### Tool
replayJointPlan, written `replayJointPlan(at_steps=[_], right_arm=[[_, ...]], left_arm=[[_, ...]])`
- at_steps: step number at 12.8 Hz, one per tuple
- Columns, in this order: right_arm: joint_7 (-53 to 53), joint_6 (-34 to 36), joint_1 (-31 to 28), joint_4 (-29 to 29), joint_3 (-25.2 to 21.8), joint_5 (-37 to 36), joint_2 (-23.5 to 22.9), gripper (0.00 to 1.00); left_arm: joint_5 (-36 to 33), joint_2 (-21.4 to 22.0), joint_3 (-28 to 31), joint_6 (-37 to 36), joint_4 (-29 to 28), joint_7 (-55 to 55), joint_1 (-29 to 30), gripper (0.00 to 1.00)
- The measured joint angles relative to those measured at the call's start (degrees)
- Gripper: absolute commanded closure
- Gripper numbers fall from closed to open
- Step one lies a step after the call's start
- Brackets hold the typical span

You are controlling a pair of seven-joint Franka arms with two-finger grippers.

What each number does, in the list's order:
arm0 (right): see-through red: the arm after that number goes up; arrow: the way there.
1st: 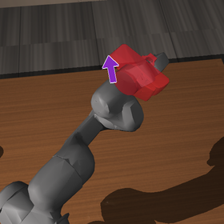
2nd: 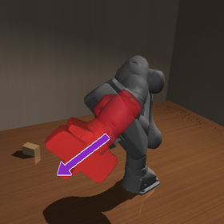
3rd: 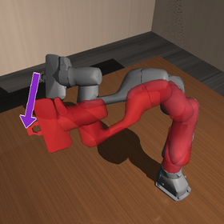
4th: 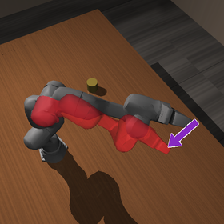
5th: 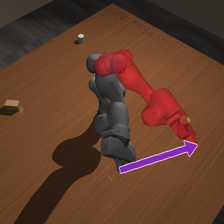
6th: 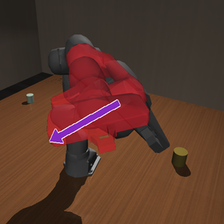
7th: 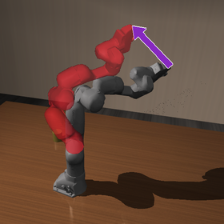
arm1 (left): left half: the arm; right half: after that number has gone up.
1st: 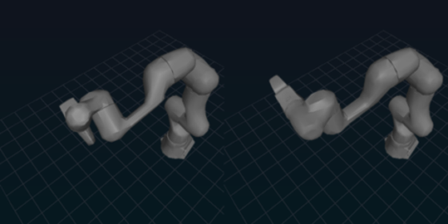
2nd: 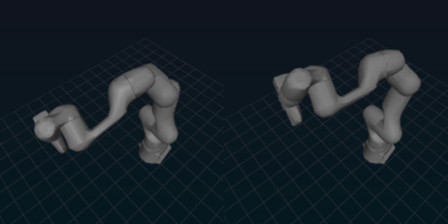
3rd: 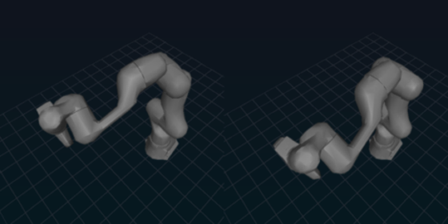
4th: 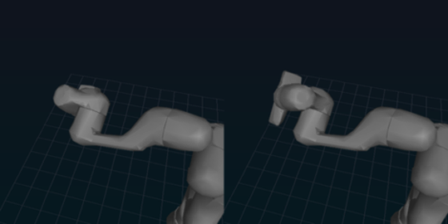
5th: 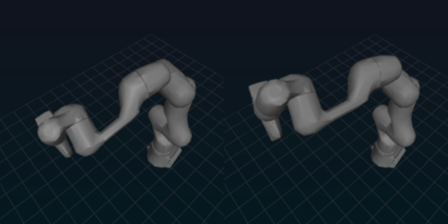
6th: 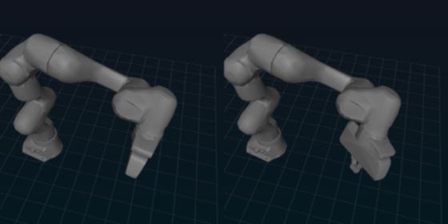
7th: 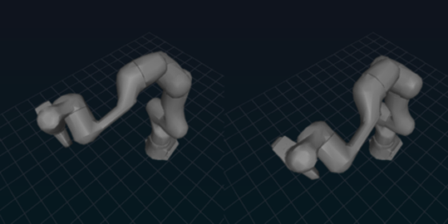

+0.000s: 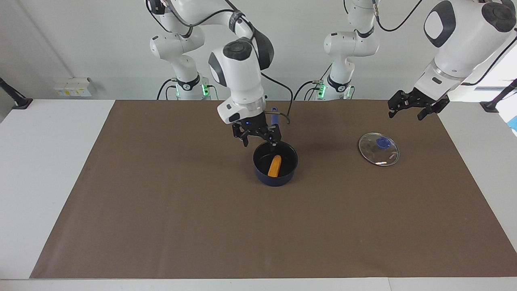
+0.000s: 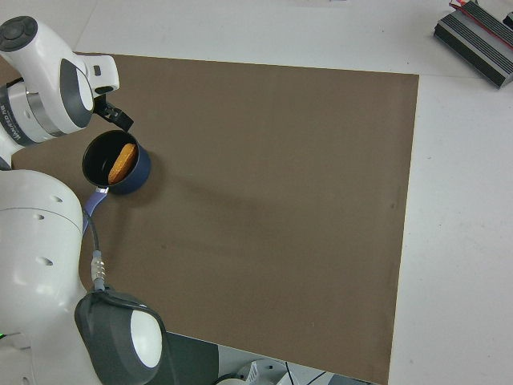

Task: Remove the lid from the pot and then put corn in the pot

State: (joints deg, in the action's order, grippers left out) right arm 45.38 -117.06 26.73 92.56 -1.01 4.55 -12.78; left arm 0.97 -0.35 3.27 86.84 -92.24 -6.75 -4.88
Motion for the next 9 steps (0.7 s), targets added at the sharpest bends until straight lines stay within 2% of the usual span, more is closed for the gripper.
replayJointPlan(at_steps=[3, 7, 9], right_arm=[[-9.6, 5.1, -7.0, 1.2, -0.2, -0.8, 5.0, 0.0], [-22.7, 14.3, -16.6, 1.8, -0.3, -1.2, 11.8, 0.0], [-27.3, 17.8, -19.2, 1.8, -0.3, -3.0, 14.3, 0.0]], left_arm=[[-0.9, -0.2, -0.2, -2.5, 2.7, -0.1, -0.1, 0.0], [-1.0, -0.5, -0.5, -2.5, 2.8, -0.1, -0.1, 0.0], [-1.0, -0.5, -0.5, -2.5, 2.8, -0.1, -0.1, 0.0]])
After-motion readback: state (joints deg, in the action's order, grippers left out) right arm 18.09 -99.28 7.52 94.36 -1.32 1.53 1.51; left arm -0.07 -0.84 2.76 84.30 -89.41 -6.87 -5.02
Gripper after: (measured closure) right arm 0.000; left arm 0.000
